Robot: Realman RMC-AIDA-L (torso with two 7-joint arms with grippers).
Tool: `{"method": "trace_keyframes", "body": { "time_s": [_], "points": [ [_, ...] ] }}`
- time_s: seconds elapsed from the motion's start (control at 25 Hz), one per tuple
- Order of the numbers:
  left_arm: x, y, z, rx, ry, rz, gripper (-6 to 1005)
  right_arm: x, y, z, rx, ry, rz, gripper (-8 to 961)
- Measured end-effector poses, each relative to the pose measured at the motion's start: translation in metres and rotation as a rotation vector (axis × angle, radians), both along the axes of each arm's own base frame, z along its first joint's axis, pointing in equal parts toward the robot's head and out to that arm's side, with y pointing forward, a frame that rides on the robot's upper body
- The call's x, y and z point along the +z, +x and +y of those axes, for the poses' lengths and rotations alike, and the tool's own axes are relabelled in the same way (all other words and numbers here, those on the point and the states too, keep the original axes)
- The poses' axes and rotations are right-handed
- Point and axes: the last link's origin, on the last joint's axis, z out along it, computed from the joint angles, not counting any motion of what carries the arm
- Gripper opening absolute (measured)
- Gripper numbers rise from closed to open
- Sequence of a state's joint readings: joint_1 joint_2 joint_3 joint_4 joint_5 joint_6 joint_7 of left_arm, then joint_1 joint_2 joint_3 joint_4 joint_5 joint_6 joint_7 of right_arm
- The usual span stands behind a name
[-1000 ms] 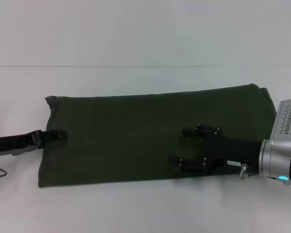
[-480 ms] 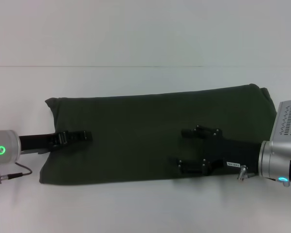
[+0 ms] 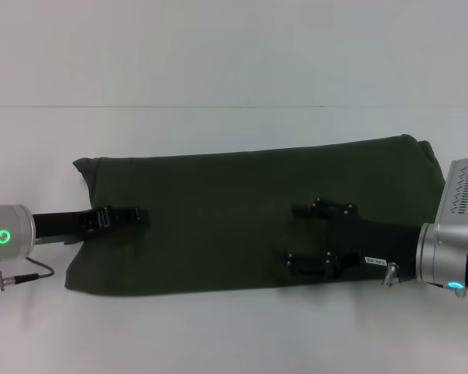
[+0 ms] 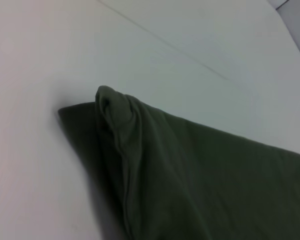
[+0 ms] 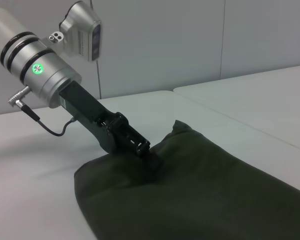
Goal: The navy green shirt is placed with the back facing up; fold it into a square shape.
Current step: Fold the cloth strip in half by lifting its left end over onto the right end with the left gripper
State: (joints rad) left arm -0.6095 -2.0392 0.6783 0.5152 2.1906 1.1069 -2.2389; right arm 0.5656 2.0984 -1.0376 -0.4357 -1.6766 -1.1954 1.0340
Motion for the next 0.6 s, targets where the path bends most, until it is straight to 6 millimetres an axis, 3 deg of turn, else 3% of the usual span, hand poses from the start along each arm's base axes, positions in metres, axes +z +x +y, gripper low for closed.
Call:
{"method": "trace_keyframes", "body": {
  "time_s": [0.4,0.6],
  "points": [
    [-0.0003,0.0003,0.0010,-0.010,-0.019,0.019,598,-0.0001,-0.0008,0.0003,0.003,-0.001,0.000,899],
    [-0.0008,0.0003,0.0010,-0.015,-0.021,0.024,392,0.0000,-0.0019,0.0004,0.007,-0.003,0.003,900]
  ]
}}
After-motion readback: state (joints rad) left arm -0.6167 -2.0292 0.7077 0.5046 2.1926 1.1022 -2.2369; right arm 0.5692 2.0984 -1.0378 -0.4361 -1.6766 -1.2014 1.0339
